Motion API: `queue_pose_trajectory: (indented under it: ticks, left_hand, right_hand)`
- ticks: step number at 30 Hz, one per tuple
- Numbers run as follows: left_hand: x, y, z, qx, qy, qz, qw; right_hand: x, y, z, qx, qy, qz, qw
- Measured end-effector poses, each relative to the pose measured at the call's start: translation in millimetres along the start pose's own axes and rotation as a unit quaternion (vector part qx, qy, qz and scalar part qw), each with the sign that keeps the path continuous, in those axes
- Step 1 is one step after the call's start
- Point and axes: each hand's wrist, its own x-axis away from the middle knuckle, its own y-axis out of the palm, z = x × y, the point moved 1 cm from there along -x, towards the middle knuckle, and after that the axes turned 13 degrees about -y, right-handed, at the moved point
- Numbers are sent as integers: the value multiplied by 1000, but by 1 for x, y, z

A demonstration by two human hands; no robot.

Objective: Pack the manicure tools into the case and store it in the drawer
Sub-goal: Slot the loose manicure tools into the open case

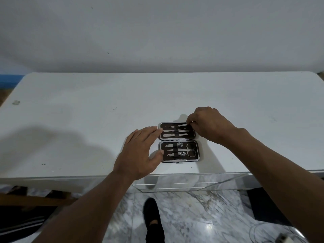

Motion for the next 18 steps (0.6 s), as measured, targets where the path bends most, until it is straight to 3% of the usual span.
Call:
queue_pose_trajectory:
  ticks: [8, 18]
  left_hand:
    - [0, 0, 0, 3, 1, 4, 1000]
    - [-1, 1, -1, 1, 1, 5, 1000]
  right_hand:
    - [-12, 14, -15, 15, -40, -1, 999]
    - [-13, 14, -14, 1, -19, 2, 1000]
